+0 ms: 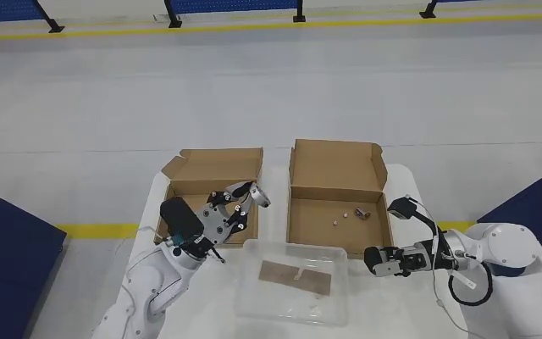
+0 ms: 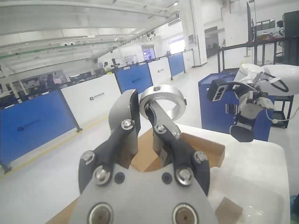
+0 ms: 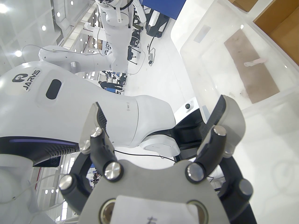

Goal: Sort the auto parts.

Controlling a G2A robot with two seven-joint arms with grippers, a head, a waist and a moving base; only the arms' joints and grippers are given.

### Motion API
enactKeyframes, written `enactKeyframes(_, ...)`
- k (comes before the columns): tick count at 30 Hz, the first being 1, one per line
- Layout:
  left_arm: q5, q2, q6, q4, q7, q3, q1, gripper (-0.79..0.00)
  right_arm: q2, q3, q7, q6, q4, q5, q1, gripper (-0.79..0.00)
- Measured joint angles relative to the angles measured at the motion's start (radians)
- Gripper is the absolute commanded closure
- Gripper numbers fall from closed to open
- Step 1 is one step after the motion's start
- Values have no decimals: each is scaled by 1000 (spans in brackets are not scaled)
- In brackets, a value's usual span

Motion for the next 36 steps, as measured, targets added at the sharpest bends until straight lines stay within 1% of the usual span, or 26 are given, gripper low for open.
enactKeyframes(6,-20,-1,-5,-4,1,4,3,0,0,0,0,0,0,0,0,-785)
enactKeyframes(8,-38,-1,5,-5,-49,1,3,0,0,0,0,0,0,0,0,-785)
enactKeyframes(9,-43,0,15,-4,-89,-1,3,0,0,0,0,0,0,0,0,-785)
enactKeyframes(10,-53,-1,41,-4,-159,-5,2,0,0,0,0,0,0,0,0,-785)
enactKeyframes(12,-92,-4,103,-17,-261,-8,2,0,0,0,0,0,0,0,0,-785)
enactKeyframes(16,-122,-12,293,-56,-516,1,5,0,0,0,0,0,0,0,0,-785)
enactKeyframes(18,-139,-16,364,-75,-593,6,2,0,0,0,0,0,0,0,0,-785)
enactKeyframes(19,-142,-17,387,-78,-611,7,2,0,0,0,0,0,0,0,0,-785)
enactKeyframes(29,-132,-17,390,-76,-609,6,2,0,0,0,0,0,0,0,0,-785)
enactKeyframes(32,-127,-22,455,-76,-648,16,-6,0,0,0,0,0,0,0,0,-785)
enactKeyframes(36,-184,-31,551,-85,-735,13,-37,0,0,0,0,0,0,0,0,-785)
